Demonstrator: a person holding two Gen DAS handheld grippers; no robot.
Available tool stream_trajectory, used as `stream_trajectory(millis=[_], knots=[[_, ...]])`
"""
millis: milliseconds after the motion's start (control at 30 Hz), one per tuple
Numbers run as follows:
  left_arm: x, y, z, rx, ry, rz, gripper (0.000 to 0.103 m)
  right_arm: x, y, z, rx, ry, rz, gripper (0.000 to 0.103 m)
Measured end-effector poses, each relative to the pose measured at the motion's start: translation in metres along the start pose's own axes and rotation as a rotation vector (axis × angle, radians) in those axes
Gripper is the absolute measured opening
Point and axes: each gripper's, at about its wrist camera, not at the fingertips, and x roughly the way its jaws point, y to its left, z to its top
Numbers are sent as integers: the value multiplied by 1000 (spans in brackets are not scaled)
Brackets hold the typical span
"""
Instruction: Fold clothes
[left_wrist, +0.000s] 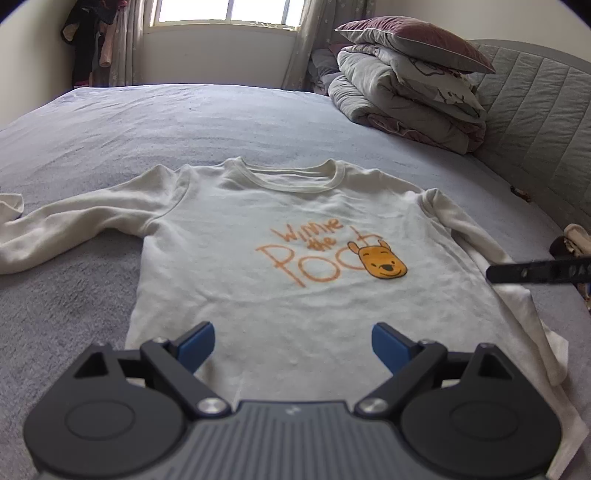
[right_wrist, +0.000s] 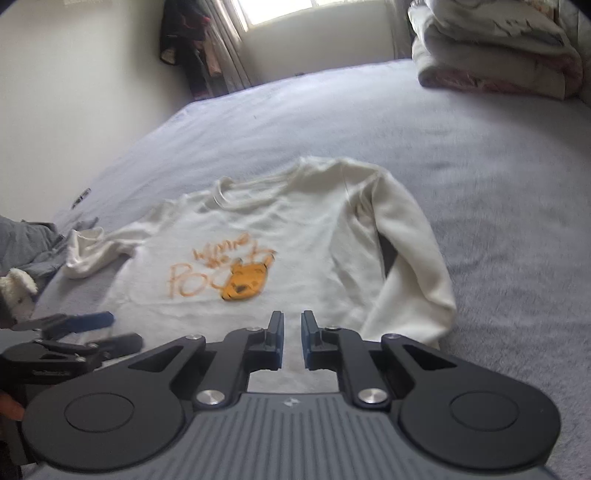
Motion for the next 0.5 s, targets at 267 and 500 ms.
stream_trajectory(millis=[267,500], knots=[[7,-59,27,81,2,-106,91,-28,-34,18,127,-41,-17,22],[25,-127,43,153,34,-209,86,-27,-70,17,222,31,-76,23]])
